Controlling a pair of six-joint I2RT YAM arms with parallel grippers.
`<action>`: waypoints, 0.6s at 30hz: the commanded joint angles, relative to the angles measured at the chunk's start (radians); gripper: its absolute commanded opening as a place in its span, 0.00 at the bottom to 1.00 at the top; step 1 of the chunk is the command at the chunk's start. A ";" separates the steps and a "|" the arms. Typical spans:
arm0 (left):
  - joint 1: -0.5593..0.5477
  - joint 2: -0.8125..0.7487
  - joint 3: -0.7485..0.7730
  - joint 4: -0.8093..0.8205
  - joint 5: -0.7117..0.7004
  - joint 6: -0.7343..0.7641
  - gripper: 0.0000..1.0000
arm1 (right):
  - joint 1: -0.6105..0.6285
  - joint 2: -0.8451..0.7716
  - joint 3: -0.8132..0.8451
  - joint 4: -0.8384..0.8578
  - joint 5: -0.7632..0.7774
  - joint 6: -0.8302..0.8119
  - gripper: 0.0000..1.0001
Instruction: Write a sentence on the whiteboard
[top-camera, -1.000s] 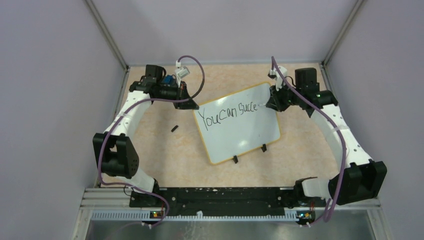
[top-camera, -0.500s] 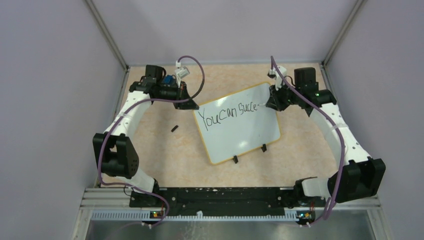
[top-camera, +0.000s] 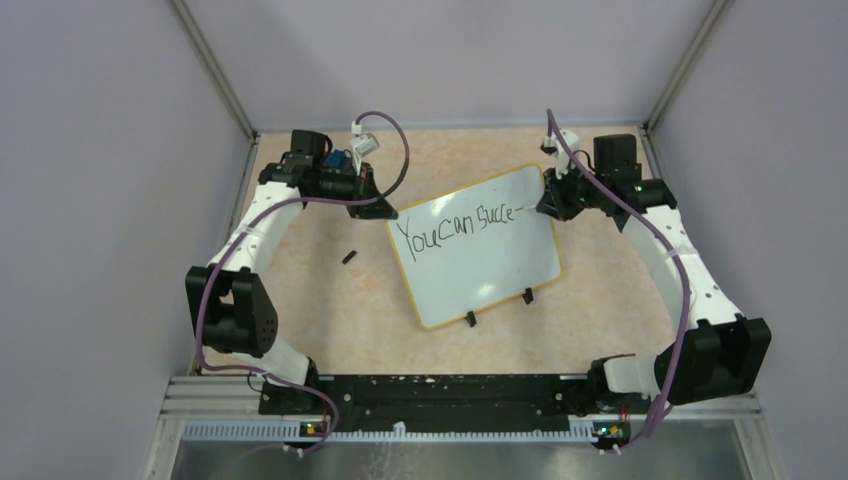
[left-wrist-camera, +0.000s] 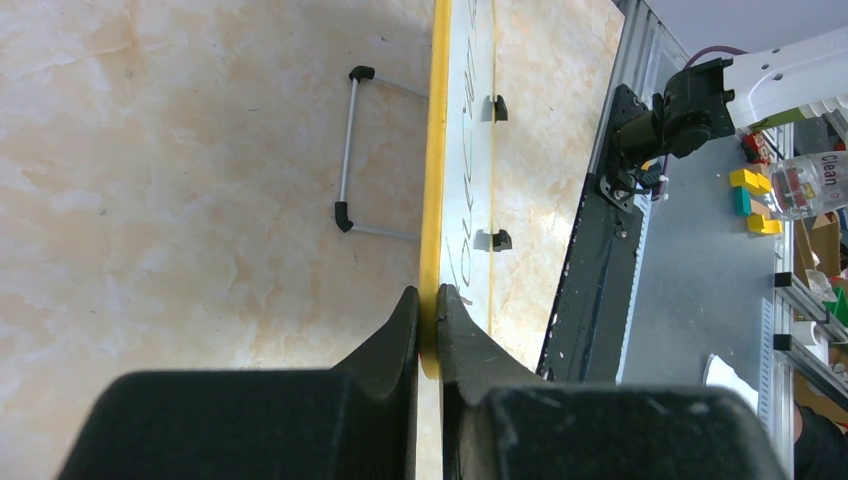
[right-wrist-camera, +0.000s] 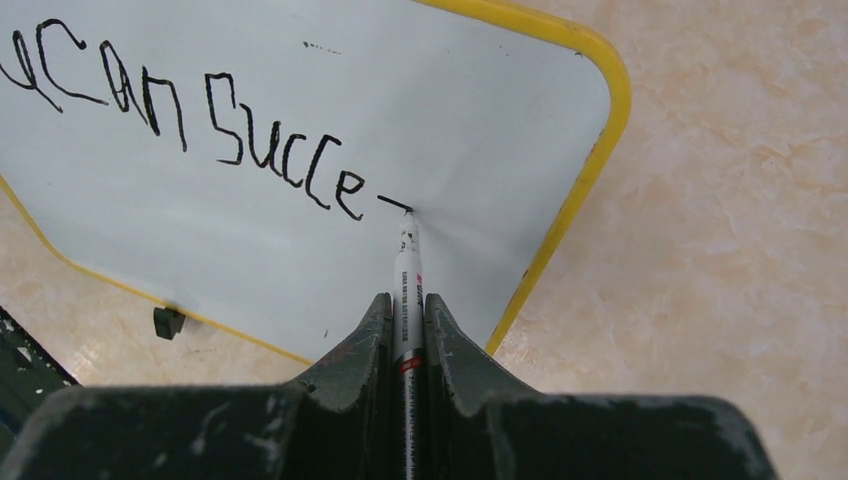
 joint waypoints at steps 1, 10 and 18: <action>-0.027 -0.014 -0.020 -0.007 -0.004 0.031 0.00 | -0.012 0.013 0.059 0.057 -0.008 0.006 0.00; -0.027 -0.013 -0.015 -0.007 -0.004 0.033 0.00 | -0.010 0.015 0.061 0.076 -0.046 0.027 0.00; -0.027 -0.013 -0.021 -0.007 -0.002 0.033 0.00 | 0.017 0.016 0.044 0.056 -0.059 0.012 0.00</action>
